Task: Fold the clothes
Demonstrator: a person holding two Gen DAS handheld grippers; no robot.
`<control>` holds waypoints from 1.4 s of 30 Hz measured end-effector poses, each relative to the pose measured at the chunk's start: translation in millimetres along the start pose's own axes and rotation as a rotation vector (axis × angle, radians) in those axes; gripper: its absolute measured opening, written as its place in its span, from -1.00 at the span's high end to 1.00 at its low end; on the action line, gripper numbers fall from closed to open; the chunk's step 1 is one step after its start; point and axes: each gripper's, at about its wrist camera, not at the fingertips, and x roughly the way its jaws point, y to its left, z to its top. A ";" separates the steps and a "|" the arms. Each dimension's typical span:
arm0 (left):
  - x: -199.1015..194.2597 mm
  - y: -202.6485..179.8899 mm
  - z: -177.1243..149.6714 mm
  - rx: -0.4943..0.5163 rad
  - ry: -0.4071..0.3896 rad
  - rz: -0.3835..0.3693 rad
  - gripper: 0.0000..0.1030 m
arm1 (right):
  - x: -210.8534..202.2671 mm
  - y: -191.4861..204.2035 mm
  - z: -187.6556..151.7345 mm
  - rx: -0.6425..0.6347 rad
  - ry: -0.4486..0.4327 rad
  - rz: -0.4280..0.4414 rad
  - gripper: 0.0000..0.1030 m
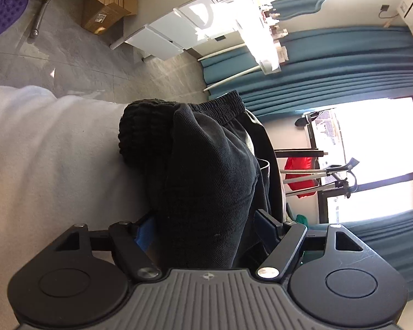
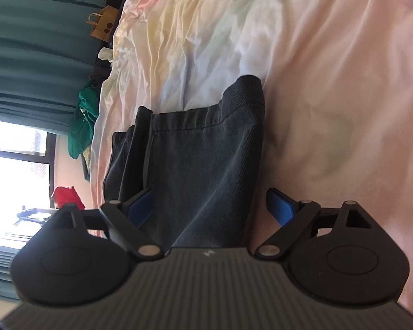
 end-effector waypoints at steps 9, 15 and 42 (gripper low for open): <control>30.9 -33.1 -12.0 0.210 0.023 -0.016 -0.43 | 29.0 12.5 -10.4 -0.001 0.060 0.006 -0.57; 37.2 -43.3 -23.4 0.247 0.038 -0.010 -0.44 | 31.6 20.9 -8.3 -0.083 0.035 -0.009 0.37; 98.0 -36.5 -26.3 0.120 0.128 -0.119 -0.36 | 28.7 19.6 5.4 0.025 0.004 0.015 0.81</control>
